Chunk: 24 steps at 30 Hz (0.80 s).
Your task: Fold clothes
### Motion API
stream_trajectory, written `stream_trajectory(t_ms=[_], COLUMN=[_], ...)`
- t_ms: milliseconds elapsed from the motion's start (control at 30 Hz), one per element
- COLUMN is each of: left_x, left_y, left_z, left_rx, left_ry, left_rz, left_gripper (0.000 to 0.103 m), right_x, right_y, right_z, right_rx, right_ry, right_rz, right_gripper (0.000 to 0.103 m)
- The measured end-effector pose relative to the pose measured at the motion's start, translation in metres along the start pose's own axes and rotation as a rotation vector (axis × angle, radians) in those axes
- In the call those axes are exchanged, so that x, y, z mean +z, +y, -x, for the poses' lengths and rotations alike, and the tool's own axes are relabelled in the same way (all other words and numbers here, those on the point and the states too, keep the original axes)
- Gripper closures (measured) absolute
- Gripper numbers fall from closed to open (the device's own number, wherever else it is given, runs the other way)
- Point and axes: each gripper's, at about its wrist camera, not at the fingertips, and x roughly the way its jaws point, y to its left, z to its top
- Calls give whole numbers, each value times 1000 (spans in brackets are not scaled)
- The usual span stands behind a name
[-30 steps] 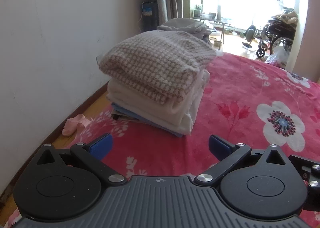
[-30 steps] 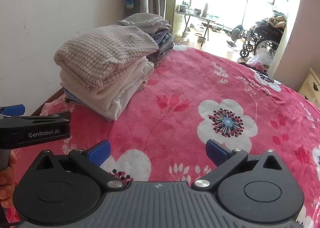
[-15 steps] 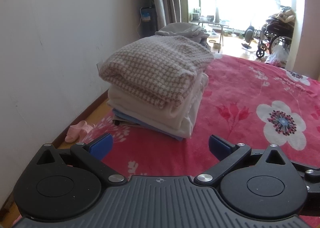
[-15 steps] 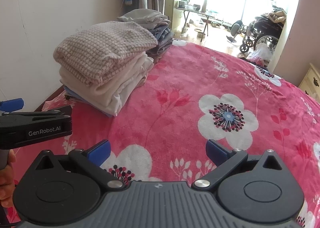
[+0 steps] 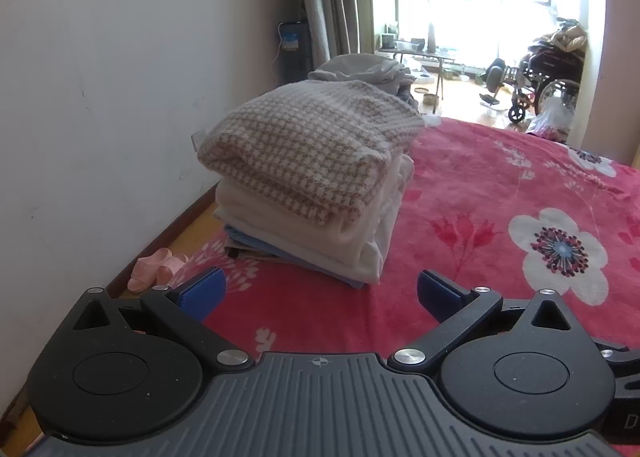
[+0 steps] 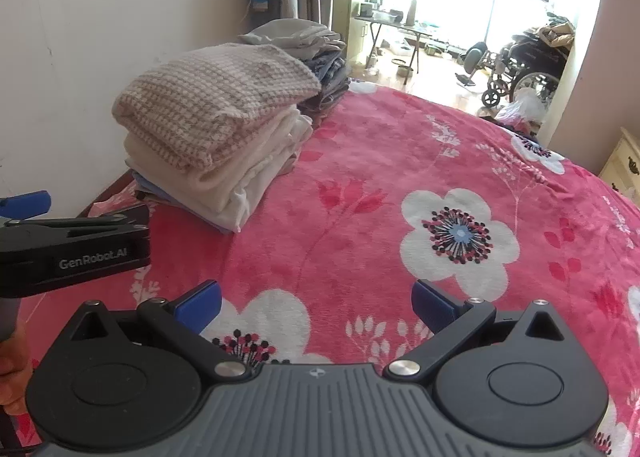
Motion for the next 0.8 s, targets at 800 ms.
stream_trajectory(t_ms=[800], left_x=[-2], left_y=[1], left_z=[1], left_rx=[16], left_ry=[24], left_rz=[17], left_gripper=[0], right_x=[-3], right_y=[7], right_z=[4], right_rx=[20], right_ry=[-7], right_rz=[-10], right_gripper=[0])
